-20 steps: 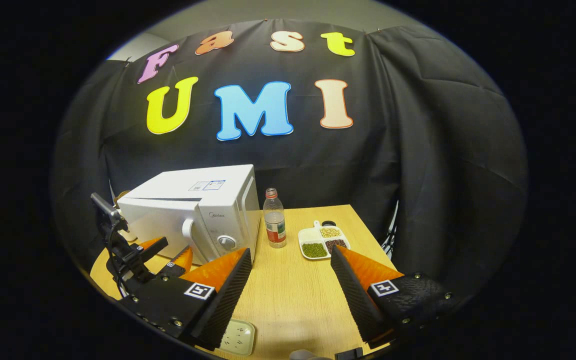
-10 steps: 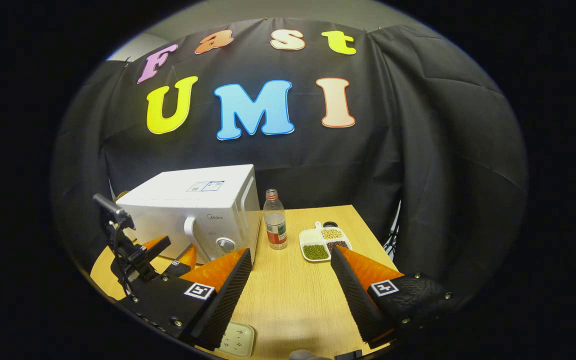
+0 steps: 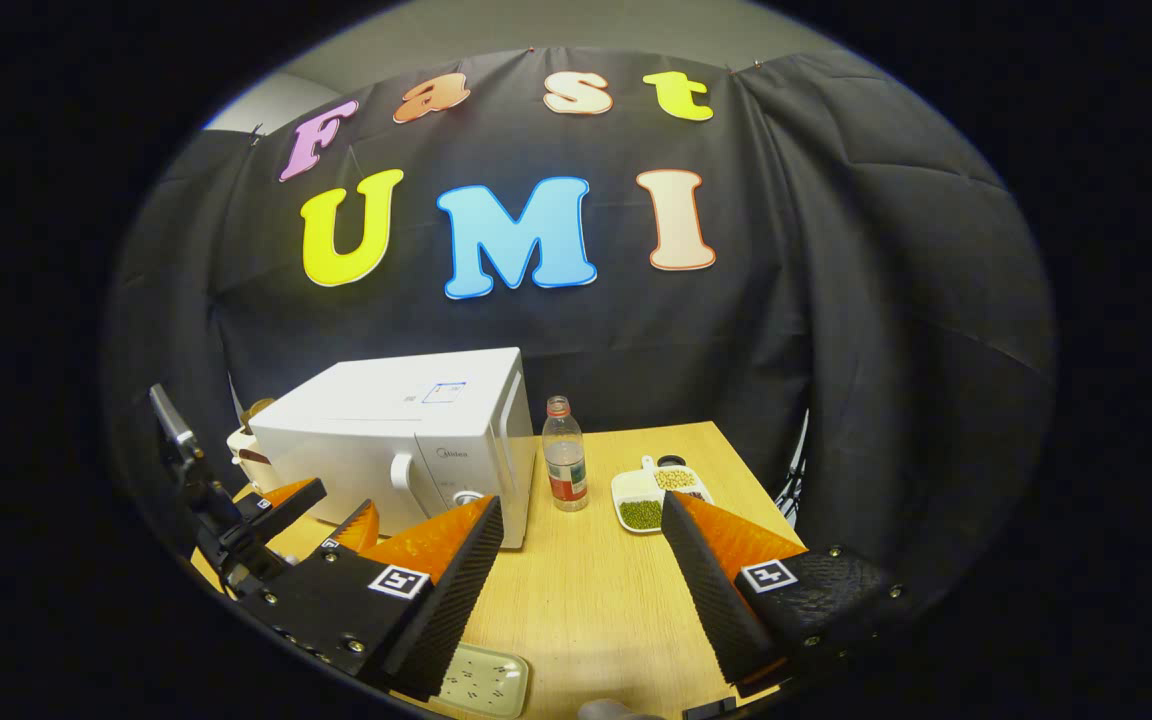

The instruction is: Open the microwave oven with the left hand, put the food in, and close the microwave oven.

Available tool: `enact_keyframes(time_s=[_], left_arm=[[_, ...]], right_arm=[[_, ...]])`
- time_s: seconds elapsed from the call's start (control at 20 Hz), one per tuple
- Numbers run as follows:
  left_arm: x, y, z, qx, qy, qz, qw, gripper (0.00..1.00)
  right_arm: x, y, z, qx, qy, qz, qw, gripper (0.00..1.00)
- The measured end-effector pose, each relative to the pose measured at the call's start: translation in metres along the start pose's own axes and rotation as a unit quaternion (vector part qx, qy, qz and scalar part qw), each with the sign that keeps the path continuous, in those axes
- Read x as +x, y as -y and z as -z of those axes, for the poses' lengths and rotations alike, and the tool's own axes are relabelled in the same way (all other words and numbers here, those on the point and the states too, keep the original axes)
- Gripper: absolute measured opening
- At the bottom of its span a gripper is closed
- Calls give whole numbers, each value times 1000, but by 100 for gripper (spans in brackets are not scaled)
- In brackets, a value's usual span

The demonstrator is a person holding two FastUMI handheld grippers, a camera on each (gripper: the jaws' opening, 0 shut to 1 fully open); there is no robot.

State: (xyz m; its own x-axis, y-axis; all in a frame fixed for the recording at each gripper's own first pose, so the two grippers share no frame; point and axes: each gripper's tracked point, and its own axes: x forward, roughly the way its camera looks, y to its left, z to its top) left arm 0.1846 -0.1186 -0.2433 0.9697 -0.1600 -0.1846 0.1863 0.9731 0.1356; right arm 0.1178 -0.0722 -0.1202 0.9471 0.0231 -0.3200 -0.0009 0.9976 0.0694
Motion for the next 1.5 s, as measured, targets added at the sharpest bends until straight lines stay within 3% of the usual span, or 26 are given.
enact_keyframes(time_s=[0.1,0.15,0.2,0.45,0.5,0.65,0.75,0.85,0.9,1.1,1.2,1.5], left_arm=[[-28,-20,-25,-8,5,-13,1000,94],[-40,-32,-37,-14,7,-22,1000,100],[-53,-44,-53,-22,10,-31,999,95],[-126,-100,-132,-33,50,-76,995,95],[-139,-111,-148,-33,58,-88,994,99],[-178,-135,-177,-47,68,-112,990,94],[-196,-145,-192,-58,77,-123,988,99],[-213,-148,-201,-61,82,-126,987,95],[-221,-150,-208,-59,88,-129,986,99],[-237,-151,-222,-61,99,-127,985,99],[-242,-152,-226,-58,103,-128,985,95],[-241,-152,-234,-76,110,-117,984,99]], right_arm=[[-17,-9,-19,-2,19,-5,1000,98],[-23,-12,-26,-5,28,-7,1000,98],[-30,-13,-35,-6,40,-8,999,97],[-63,-19,-71,-7,83,-10,996,98],[-70,-19,-77,-10,91,-9,996,97],[-86,-25,-90,-6,104,-11,995,97],[-97,-29,-99,-4,113,-13,993,97],[-105,-36,-104,-3,120,-18,993,97],[-108,-38,-104,-5,122,-19,992,97],[-116,-46,-109,-3,128,-25,991,97],[-120,-53,-113,3,132,-30,991,97],[-126,-61,-122,-1,151,-30,988,97]])
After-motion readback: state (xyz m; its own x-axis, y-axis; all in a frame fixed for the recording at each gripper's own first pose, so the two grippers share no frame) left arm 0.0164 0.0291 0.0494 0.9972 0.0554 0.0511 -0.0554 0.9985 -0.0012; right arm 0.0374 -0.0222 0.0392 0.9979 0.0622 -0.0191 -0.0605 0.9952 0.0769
